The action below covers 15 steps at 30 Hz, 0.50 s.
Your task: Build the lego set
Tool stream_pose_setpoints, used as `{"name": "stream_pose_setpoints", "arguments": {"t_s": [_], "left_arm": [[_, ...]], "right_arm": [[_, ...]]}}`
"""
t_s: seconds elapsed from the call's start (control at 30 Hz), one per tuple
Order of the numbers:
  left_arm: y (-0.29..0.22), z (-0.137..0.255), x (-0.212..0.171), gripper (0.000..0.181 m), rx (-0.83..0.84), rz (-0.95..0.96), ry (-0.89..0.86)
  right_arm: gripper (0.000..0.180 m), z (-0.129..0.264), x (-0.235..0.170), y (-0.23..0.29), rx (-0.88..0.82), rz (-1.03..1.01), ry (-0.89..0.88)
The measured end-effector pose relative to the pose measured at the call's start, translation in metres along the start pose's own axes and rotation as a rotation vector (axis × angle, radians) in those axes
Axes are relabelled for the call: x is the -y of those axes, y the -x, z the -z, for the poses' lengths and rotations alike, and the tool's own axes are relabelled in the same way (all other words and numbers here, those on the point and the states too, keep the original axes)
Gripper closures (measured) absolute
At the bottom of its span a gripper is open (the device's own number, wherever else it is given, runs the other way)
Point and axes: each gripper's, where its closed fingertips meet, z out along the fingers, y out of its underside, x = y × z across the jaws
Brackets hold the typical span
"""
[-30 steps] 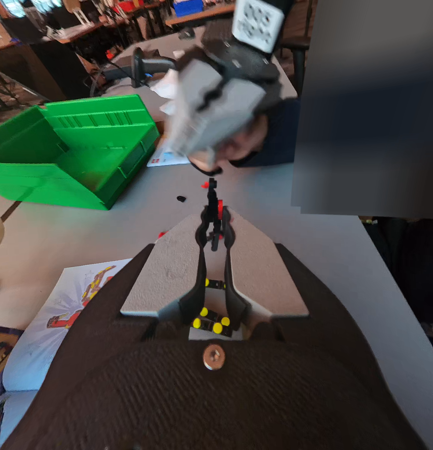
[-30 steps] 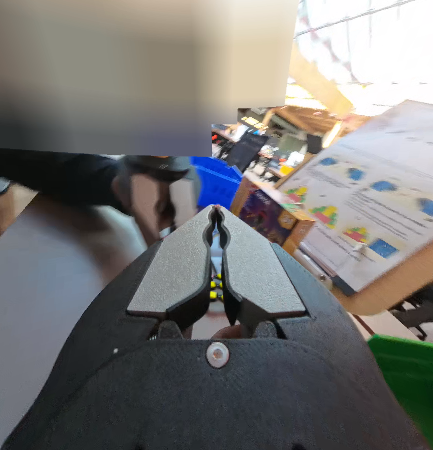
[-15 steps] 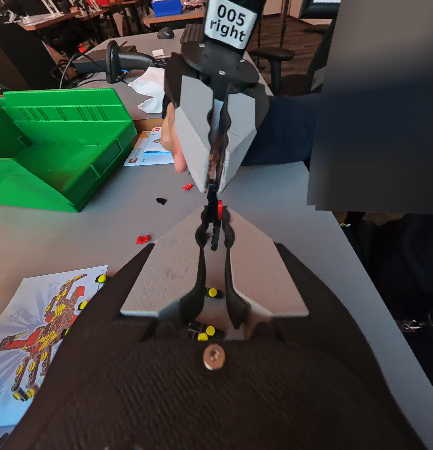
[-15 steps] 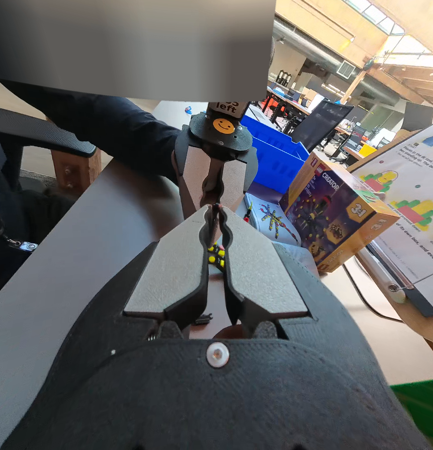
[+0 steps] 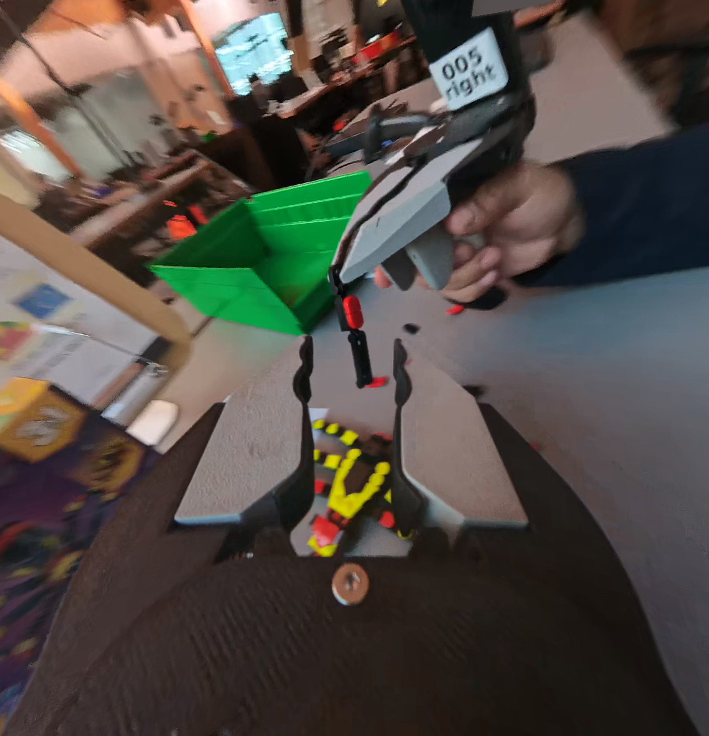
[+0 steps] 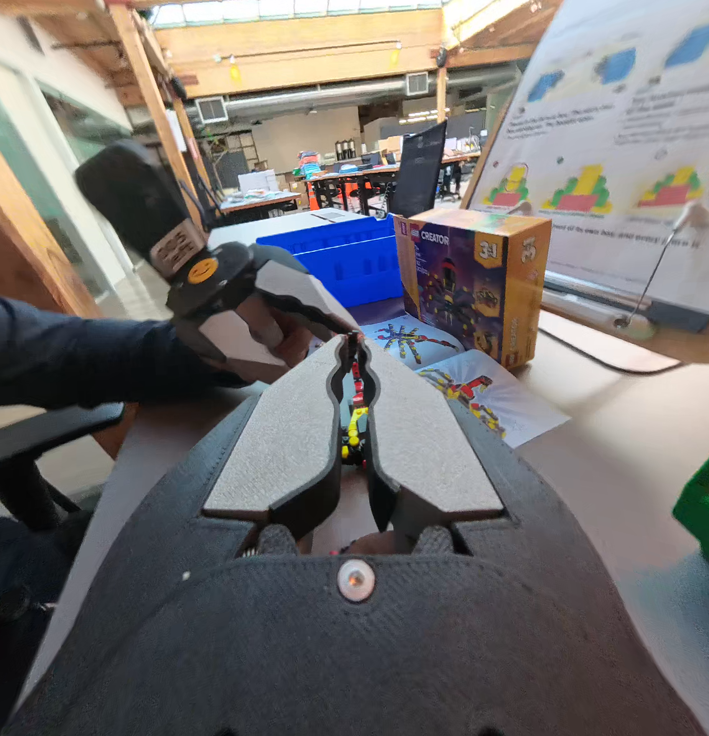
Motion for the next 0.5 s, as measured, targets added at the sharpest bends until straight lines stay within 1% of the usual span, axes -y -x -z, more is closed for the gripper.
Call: {"name": "stream_pose_setpoints", "arguments": {"t_s": [0.07,0.1,0.17,0.23,0.4,0.5], "left_arm": [[0.005,-0.002,-0.004,0.152,0.1,-0.132,0.044],[0.005,-0.004,-0.008,0.153,0.121,-0.155,0.07],[0.002,-0.008,-0.014,0.156,0.119,-0.154,0.11],[0.009,-0.008,-0.014,0.167,0.156,-0.153,0.107],[0.014,-0.006,-0.018,0.174,0.171,-0.146,0.134],[0.017,-0.005,-0.018,0.175,0.177,-0.139,0.132]], "right_arm": [[0.179,-0.004,-0.002,-0.007,-0.038,-0.088,-0.024],[0.18,-0.006,-0.003,-0.009,-0.053,-0.114,-0.035],[0.18,-0.011,-0.01,-0.011,-0.086,-0.137,-0.015],[0.18,-0.017,-0.019,-0.009,-0.097,-0.131,0.018],[0.18,-0.024,-0.023,-0.001,-0.097,-0.115,0.013],[0.18,-0.024,-0.024,-0.002,-0.11,-0.094,0.019]]}}
